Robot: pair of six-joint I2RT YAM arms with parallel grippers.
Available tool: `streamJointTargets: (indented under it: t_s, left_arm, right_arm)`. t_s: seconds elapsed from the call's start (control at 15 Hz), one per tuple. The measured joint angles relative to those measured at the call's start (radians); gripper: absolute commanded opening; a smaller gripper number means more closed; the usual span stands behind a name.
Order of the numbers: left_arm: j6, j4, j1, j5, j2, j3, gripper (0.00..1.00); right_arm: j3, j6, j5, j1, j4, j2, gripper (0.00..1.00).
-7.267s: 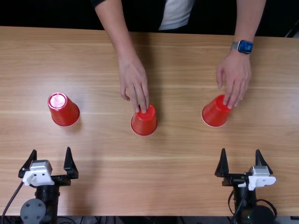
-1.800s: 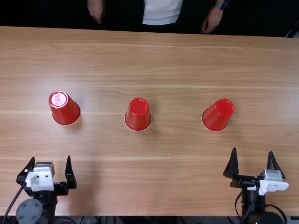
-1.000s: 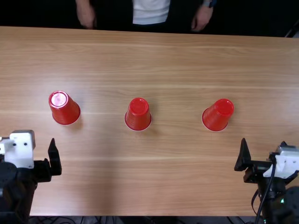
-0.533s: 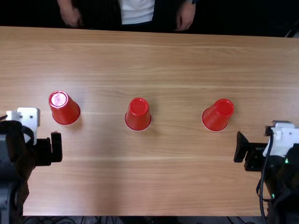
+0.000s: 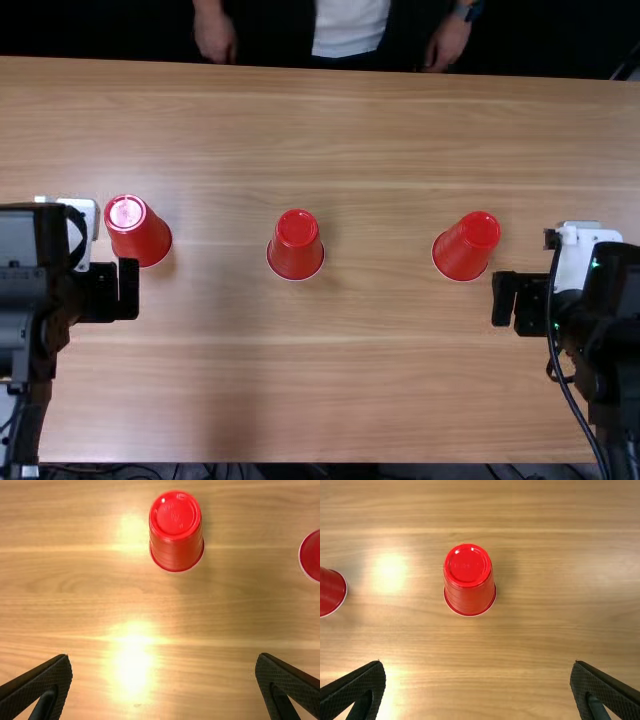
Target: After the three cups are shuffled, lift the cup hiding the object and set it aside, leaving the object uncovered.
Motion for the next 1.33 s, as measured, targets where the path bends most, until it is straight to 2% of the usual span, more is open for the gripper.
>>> streamJointTargets:
  t_s: [0.47, 0.8, 1.0, 1.33]
  left_arm:
    - [0.000, 0.011, 0.000, 0.000, 0.157, 0.053, 1.00]
    - [0.000, 0.147, 0.000, -0.001, 0.317, 0.080, 1.00]
    - [-0.001, 0.180, 0.000, -0.001, 0.402, 0.081, 1.00]
    - [-0.044, 0.219, 0.000, -0.001, 0.551, 0.146, 1.00]
  right_arm:
    - [0.027, 0.000, -0.001, 0.016, 0.007, 0.056, 1.00]
    - [0.027, 0.006, -0.001, 0.020, 0.010, 0.065, 1.00]
    - [0.027, 0.007, -0.003, 0.020, 0.010, 0.065, 1.00]
    - [0.027, 0.009, -0.003, 0.020, 0.010, 0.065, 1.00]
